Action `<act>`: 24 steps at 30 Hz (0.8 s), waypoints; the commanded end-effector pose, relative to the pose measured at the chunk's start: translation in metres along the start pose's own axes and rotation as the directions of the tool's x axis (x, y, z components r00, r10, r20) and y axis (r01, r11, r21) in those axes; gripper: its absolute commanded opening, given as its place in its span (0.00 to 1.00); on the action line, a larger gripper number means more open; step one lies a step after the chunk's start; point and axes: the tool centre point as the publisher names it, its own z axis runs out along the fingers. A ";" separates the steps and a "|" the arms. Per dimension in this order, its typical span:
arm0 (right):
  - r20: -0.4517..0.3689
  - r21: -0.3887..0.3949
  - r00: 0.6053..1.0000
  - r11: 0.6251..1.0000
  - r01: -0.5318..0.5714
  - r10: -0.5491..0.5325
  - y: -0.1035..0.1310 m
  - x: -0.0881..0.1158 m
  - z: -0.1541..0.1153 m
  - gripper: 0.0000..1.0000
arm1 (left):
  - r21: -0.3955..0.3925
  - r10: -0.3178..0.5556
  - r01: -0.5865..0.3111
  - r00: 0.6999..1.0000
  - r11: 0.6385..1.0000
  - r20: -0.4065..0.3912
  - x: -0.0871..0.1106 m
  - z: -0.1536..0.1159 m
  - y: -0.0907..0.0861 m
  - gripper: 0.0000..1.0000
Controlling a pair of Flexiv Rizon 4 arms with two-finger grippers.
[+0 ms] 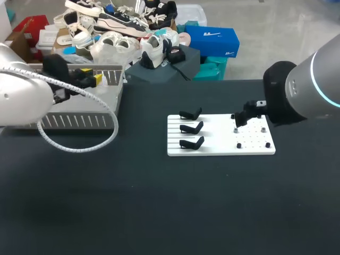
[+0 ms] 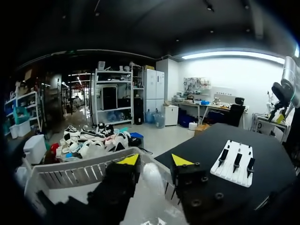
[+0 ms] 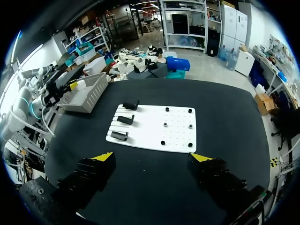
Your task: Pick up each earbud case from the left stands, insert the matching earbuds, close the lid, and place the case in the box.
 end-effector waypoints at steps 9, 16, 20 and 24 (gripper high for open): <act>0.007 0.001 1.000 1.000 -0.001 0.001 0.000 0.002 0.000 1.00 | -0.013 0.025 -0.025 1.000 1.000 0.004 0.008 -0.003 -0.007 1.00; 0.007 0.001 1.000 1.000 -0.001 0.001 0.000 0.002 0.000 1.00 | 0.123 0.035 -0.043 0.997 0.992 0.063 -0.005 -0.012 -0.051 1.00; 0.007 0.001 1.000 1.000 -0.001 0.001 0.000 0.002 0.000 1.00 | 0.200 0.040 -0.055 0.996 0.978 0.080 -0.010 -0.019 -0.079 1.00; 0.007 0.001 1.000 1.000 -0.001 0.001 0.000 0.002 0.000 1.00 | 0.258 0.050 -0.072 0.995 0.963 0.090 -0.015 -0.031 -0.107 1.00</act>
